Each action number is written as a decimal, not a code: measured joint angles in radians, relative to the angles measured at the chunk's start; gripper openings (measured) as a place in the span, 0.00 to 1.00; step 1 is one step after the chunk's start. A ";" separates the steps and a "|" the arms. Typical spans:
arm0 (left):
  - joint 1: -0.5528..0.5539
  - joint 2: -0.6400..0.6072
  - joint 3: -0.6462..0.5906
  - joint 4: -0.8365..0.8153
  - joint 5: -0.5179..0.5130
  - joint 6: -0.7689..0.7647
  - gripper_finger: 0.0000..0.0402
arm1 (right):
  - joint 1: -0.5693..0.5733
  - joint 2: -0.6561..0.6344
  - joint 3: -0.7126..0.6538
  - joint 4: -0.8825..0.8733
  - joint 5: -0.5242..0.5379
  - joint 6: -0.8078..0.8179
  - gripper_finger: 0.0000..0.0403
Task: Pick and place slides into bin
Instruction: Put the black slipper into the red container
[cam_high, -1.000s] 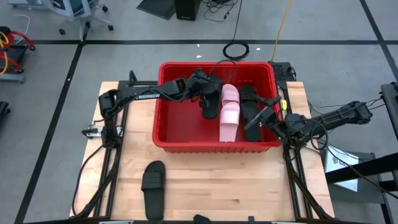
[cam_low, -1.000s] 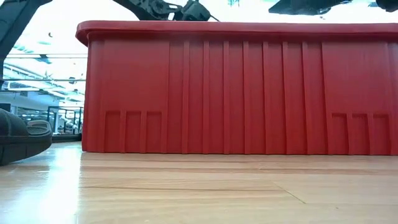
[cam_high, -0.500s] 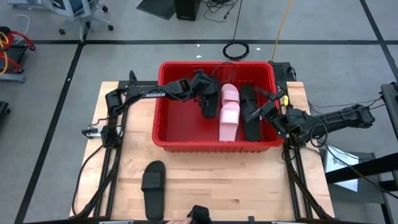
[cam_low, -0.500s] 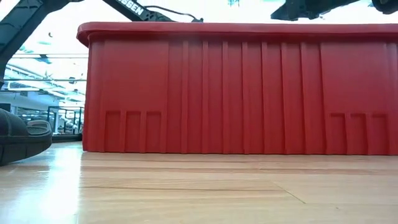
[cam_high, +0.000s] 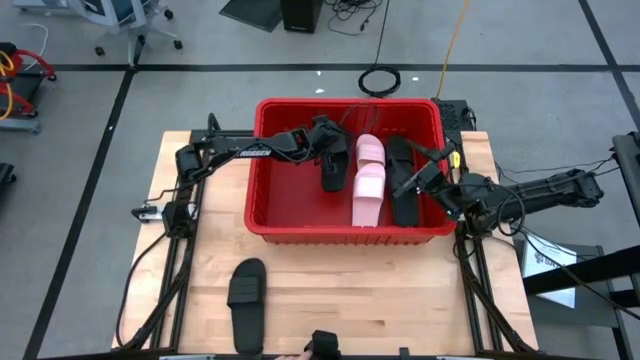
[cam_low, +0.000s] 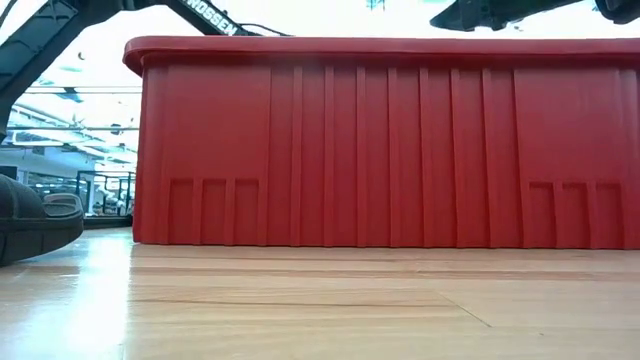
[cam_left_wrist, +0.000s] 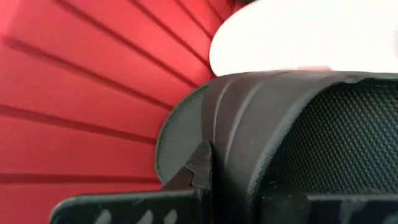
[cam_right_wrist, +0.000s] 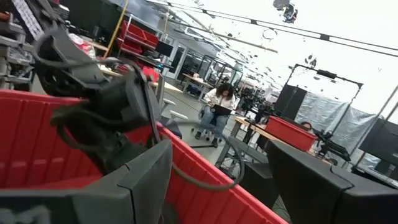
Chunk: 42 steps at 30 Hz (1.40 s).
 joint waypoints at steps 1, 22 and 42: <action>-0.002 0.010 0.000 -0.001 0.000 -0.005 0.06 | 0.000 0.000 0.000 0.000 -0.003 0.000 0.63; -0.032 0.096 -0.002 0.081 -0.039 -0.082 0.06 | -0.011 0.000 0.000 -0.009 -0.013 0.003 0.63; -0.031 0.086 -0.001 0.089 -0.075 -0.046 0.07 | -0.011 0.001 0.000 -0.015 -0.032 0.021 0.63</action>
